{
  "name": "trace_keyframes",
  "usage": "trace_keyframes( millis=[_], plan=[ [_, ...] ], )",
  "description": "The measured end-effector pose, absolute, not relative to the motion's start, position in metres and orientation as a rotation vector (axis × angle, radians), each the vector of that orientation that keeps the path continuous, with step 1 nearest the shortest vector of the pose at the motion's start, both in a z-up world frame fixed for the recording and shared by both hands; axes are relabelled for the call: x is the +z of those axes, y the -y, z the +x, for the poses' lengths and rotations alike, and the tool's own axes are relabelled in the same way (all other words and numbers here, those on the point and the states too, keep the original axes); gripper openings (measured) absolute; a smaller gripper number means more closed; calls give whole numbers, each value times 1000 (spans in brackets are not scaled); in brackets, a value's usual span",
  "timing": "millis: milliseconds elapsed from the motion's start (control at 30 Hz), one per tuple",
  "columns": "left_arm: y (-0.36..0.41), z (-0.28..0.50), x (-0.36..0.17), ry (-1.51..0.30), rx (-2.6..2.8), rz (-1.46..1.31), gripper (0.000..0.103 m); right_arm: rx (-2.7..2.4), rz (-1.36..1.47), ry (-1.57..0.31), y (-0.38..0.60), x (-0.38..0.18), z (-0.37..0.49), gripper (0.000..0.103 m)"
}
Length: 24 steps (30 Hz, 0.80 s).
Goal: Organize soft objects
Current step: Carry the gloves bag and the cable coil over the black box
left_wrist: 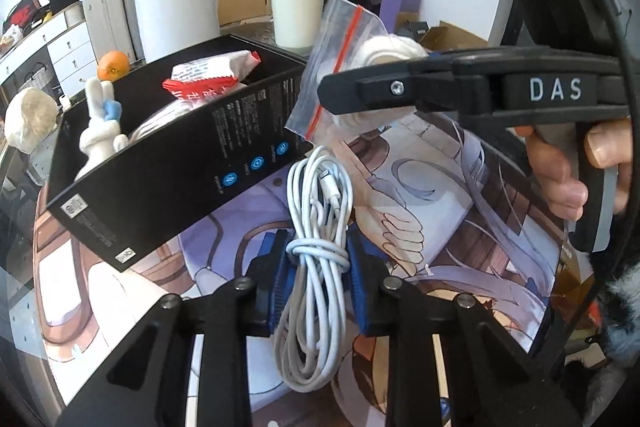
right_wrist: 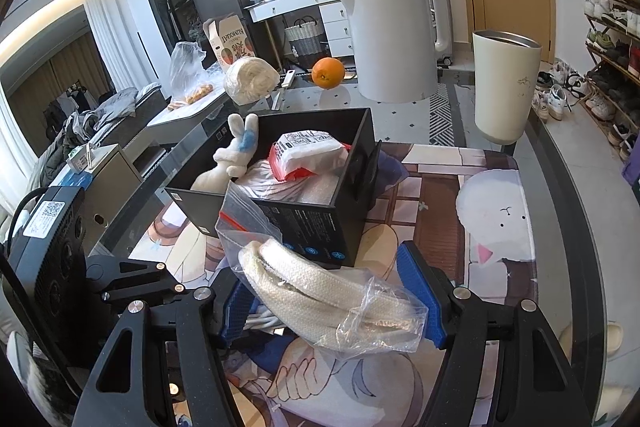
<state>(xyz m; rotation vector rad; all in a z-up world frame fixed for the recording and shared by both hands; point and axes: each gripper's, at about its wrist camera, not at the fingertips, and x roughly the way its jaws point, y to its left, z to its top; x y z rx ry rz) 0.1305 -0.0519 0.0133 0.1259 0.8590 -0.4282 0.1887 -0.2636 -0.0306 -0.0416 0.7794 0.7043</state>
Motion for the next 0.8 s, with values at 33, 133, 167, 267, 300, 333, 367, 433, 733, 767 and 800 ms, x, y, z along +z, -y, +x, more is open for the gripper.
trace_keyframes(
  millis=[33, 133, 167, 267, 300, 333, 367, 433, 733, 767, 800],
  plan=[
    [51, 129, 15, -852, -427, 117, 25, 705, -41, -776, 263, -30, 188, 69],
    [41, 118, 17, -833, -413, 94, 25, 707, -41, -764, 264, -27, 185, 69],
    [38, 116, 18, -824, -410, 83, 25, 707, -41, -758, 264, -26, 184, 68],
    [29, 112, 20, -801, -402, 58, 25, 709, -40, -744, 263, -22, 182, 68],
    [27, 108, 20, -793, -399, 51, 25, 709, -41, -736, 263, -20, 180, 68],
    [23, 107, 21, -784, -396, 38, 25, 710, -40, -731, 263, -19, 180, 68],
    [19, 105, 22, -774, -392, 25, 25, 711, -40, -726, 264, -17, 179, 68],
    [13, 99, 25, -752, -383, 7, 25, 712, -42, -717, 264, -15, 177, 68],
    [-12, 88, 42, -671, -335, -63, 25, 720, -47, -669, 262, -5, 169, 68],
    [-14, 88, 45, -661, -326, -70, 25, 722, -48, -661, 262, -3, 168, 68],
    [-16, 89, 47, -654, -319, -74, 25, 724, -49, -657, 261, -2, 168, 68]
  ],
)
